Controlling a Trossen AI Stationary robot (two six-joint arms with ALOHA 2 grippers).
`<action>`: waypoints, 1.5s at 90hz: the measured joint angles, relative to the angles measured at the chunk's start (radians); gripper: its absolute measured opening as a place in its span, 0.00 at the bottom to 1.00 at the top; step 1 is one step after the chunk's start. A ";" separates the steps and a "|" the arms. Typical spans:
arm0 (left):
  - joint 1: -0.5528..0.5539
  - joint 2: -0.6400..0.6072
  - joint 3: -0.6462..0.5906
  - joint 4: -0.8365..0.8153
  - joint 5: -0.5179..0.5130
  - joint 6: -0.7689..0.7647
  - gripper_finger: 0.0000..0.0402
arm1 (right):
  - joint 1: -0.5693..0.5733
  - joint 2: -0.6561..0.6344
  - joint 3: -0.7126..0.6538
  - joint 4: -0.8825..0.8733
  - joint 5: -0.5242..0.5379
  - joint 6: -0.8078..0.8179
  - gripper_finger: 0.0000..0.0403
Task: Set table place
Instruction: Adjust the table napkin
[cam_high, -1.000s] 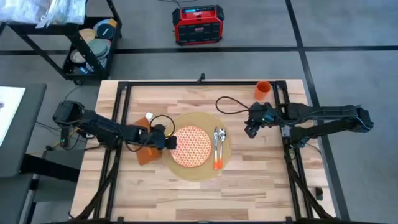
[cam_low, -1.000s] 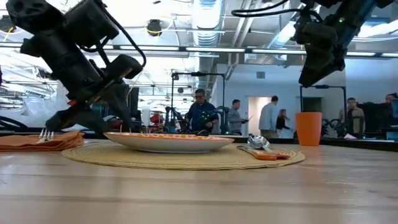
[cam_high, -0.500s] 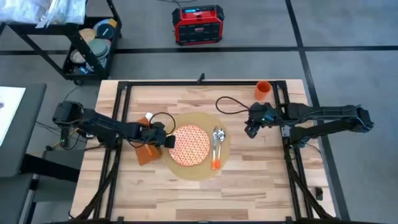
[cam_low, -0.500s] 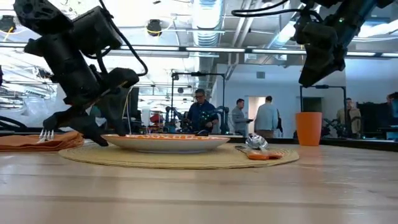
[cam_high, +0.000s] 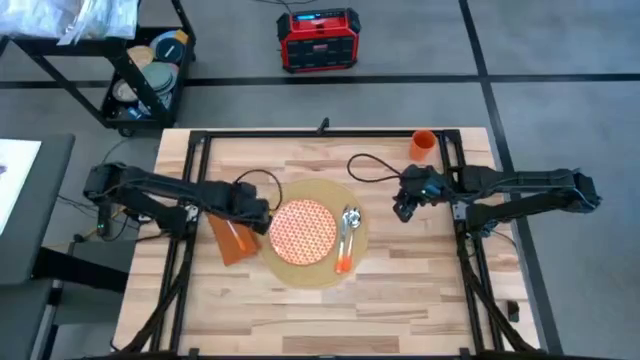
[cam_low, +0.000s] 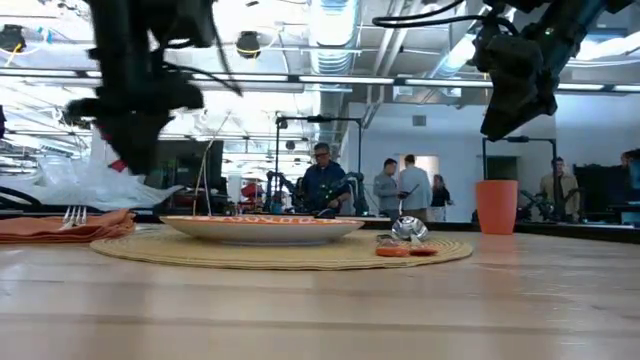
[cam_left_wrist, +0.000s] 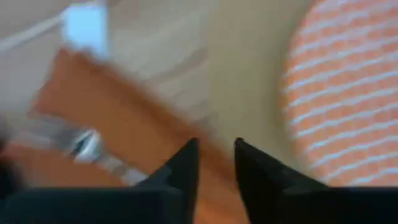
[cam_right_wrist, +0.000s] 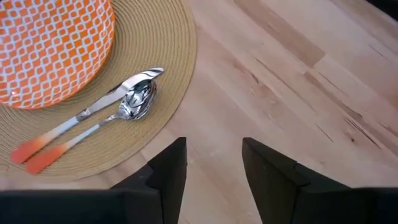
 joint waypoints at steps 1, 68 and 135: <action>-0.004 0.000 -0.004 0.003 0.000 0.000 0.05 | 0.000 0.000 0.000 0.000 0.000 0.000 0.34; -0.057 0.000 -0.213 0.131 0.018 -0.079 0.00 | 0.000 0.000 0.000 -0.004 0.000 0.000 0.27; -0.266 0.231 -0.139 0.311 0.145 -0.108 0.00 | 0.000 0.000 0.000 -0.002 0.000 -0.071 0.27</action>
